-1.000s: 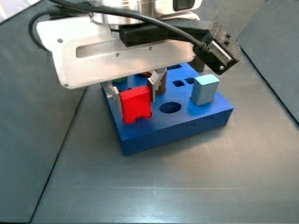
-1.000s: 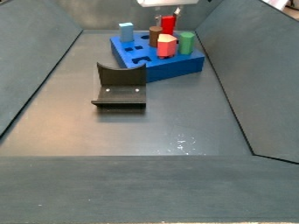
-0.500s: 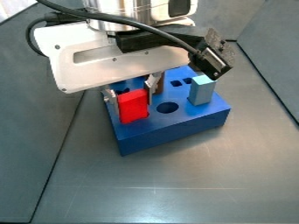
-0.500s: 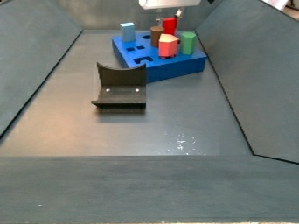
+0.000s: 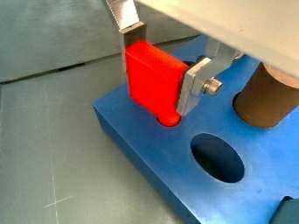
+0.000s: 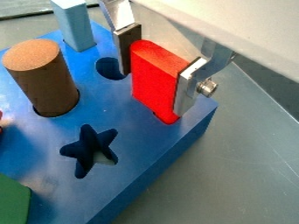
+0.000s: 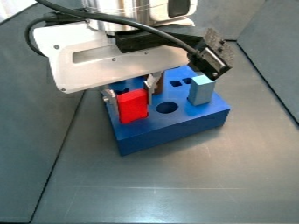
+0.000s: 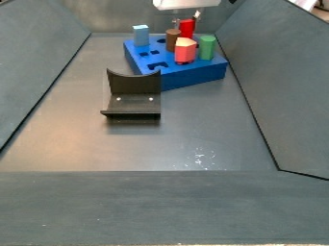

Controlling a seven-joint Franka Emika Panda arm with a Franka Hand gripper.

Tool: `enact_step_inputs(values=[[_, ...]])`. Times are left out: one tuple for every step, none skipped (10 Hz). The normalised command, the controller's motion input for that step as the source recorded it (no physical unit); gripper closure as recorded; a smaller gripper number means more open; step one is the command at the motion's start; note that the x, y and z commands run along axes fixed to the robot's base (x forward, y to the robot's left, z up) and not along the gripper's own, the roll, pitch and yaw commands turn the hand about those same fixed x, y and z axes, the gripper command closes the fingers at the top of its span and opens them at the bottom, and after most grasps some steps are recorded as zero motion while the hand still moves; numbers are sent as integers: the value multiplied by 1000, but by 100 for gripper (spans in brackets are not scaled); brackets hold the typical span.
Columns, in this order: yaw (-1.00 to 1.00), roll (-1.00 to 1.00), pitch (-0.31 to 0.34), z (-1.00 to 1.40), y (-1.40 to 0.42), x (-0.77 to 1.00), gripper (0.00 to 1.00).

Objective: Pick up the square-circle object. Move up. Move to above the board. Insert the square-circle object.
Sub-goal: Insert the square-circle object.

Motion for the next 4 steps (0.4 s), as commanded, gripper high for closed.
enact_step_inputs(values=[[-3, -24, 0, 0, 37, 0, 100], [0, 6, 0, 0, 0, 0, 100], [26, 0, -6, -11, -49, 0, 100], [91, 0, -59, -71, -137, 0, 100]])
